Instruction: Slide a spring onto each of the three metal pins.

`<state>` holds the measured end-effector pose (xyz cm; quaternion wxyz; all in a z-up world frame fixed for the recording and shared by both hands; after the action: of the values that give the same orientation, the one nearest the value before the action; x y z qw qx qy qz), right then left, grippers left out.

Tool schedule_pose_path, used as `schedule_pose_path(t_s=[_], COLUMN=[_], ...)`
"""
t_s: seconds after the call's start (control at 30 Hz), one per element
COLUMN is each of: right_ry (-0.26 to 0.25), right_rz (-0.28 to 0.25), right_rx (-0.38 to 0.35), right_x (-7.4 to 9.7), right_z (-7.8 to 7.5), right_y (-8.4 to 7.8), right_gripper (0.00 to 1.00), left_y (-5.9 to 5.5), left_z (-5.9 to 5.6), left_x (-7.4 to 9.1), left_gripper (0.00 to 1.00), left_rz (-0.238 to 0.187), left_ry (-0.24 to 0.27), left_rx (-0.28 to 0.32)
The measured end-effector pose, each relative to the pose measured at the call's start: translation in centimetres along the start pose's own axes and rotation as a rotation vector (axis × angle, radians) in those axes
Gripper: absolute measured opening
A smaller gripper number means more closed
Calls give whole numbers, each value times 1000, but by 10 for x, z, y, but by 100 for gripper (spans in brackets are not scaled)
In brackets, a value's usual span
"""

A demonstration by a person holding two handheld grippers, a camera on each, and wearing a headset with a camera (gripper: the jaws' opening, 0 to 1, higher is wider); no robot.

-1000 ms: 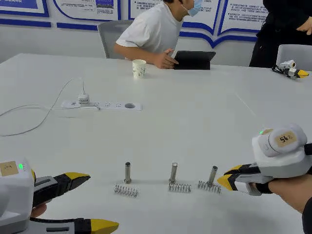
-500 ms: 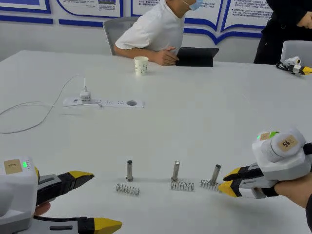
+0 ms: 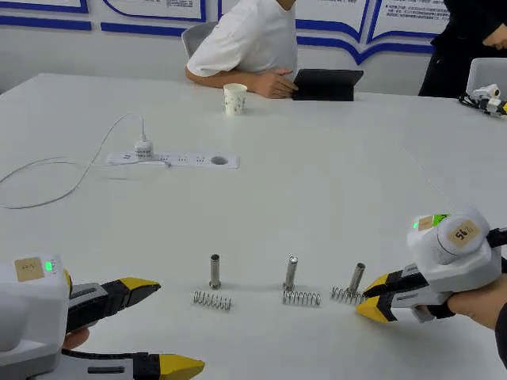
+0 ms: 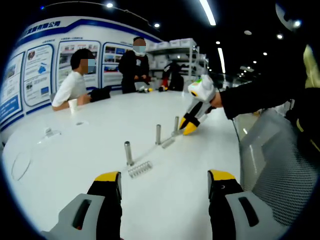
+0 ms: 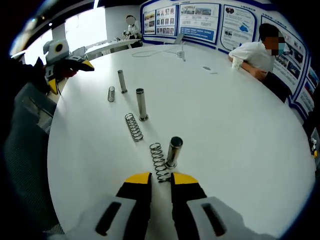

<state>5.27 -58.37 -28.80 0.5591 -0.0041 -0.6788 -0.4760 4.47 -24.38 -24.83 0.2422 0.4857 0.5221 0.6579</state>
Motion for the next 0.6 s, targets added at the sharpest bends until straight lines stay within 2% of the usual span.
schedule_pose_path(t_s=[0.37,0.6], right_ry=[16,20], right_rz=[-2,-10], right_rx=[-16,-42], right_x=[-1,3], right_z=[3,12], right_y=[-2,-3], right_gripper=[12,11], left_y=[-1,-1], left_z=[-2,-6], left_x=[-3,-4], left_gripper=[71,70], left_rz=[7,10], left_ry=[-12,-27], left_rx=[0,-8])
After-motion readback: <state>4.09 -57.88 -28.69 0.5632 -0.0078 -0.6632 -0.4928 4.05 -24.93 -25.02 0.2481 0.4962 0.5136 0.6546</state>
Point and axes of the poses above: the centre of the closed fingertips' face, and the gripper's own axes: x roughly backward along the fingers, z roughly to its left, y roughly out of its top, the point moved 8 cm from there along x, roughly backward along the fingers, and after that the axes turned 8 degrees about y, right-handed, at the moved point
